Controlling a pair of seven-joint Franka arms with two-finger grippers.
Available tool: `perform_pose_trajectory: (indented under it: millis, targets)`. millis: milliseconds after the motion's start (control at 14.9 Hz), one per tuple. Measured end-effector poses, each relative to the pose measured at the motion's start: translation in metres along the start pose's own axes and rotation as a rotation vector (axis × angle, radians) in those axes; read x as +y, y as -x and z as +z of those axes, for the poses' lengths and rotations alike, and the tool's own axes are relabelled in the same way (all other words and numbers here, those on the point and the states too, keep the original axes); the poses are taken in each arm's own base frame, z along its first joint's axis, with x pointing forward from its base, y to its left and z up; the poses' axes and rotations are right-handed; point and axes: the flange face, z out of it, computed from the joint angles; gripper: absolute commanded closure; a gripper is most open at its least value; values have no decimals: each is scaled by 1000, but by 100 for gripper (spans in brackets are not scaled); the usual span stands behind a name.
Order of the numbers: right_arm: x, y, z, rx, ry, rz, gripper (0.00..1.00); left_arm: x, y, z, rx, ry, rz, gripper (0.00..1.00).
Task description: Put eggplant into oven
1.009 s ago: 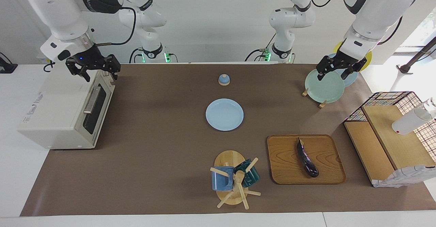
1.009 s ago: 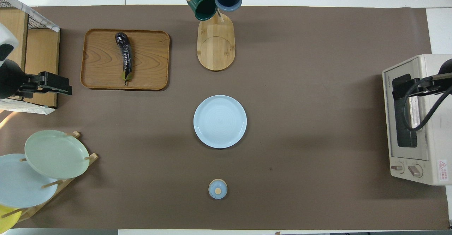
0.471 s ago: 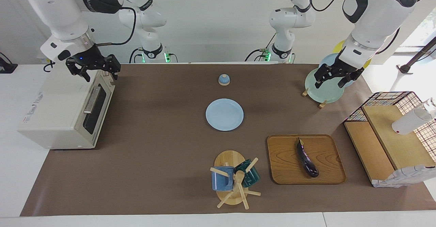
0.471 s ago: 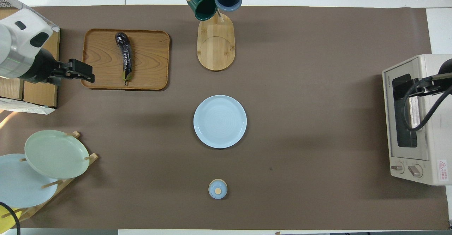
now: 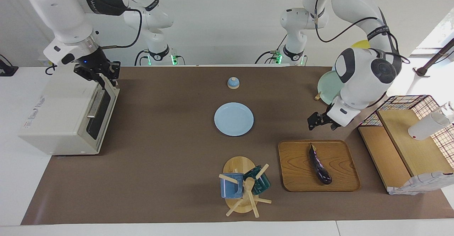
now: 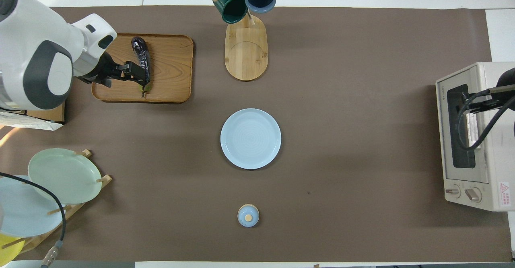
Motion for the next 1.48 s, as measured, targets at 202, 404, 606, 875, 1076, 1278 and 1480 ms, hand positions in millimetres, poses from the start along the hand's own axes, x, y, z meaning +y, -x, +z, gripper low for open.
perform_pose_trajectory:
  millis: [202,404,606,875,1076,1278,1480]
  targets:
    - [19,5,26,33,23,33,100,-2,-23,44,0,5,1,0]
    - [39,10,55,35,66,102,100,-7,-41,74,34,-11,20,0]
    - [47,10,75,32,132,103,100,-6,-46,83,68,-19,32,0]
    - [54,10,94,30,174,93,100,-7,-45,95,94,-27,59,0]
    - [58,12,106,20,183,90,100,-7,-45,96,100,-36,89,1]
    - [58,13,111,14,182,90,100,-8,-44,100,100,-63,137,5]
    - [57,14,123,25,181,82,100,-8,-42,107,109,-72,152,13]
